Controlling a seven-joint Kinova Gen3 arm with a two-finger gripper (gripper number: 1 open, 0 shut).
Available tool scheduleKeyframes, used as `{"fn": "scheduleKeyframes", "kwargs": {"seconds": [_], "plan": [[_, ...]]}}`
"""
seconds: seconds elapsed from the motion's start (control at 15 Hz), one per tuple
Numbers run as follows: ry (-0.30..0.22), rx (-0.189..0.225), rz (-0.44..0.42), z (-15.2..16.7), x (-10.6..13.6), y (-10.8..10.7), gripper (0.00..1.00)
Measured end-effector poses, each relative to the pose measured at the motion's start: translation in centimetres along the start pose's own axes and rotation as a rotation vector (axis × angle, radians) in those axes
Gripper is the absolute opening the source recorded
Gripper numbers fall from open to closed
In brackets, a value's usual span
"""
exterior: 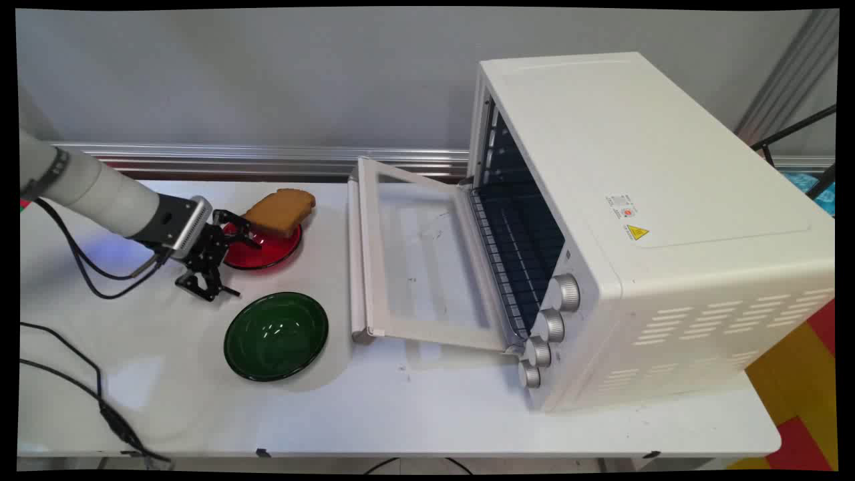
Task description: Close the oven
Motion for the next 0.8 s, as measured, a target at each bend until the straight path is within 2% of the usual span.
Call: {"fn": "scheduleKeyframes", "kwargs": {"seconds": [0.4,0.53,0.8], "plan": [[0.016,-0.016,-0.071,-4.1,0.7,-1.3,1.0],[0.036,-0.015,-0.148,-6.2,1.4,-2.3,1.0],[0.11,-0.009,-0.337,-9.9,3.6,-4.8,1.0]]}}
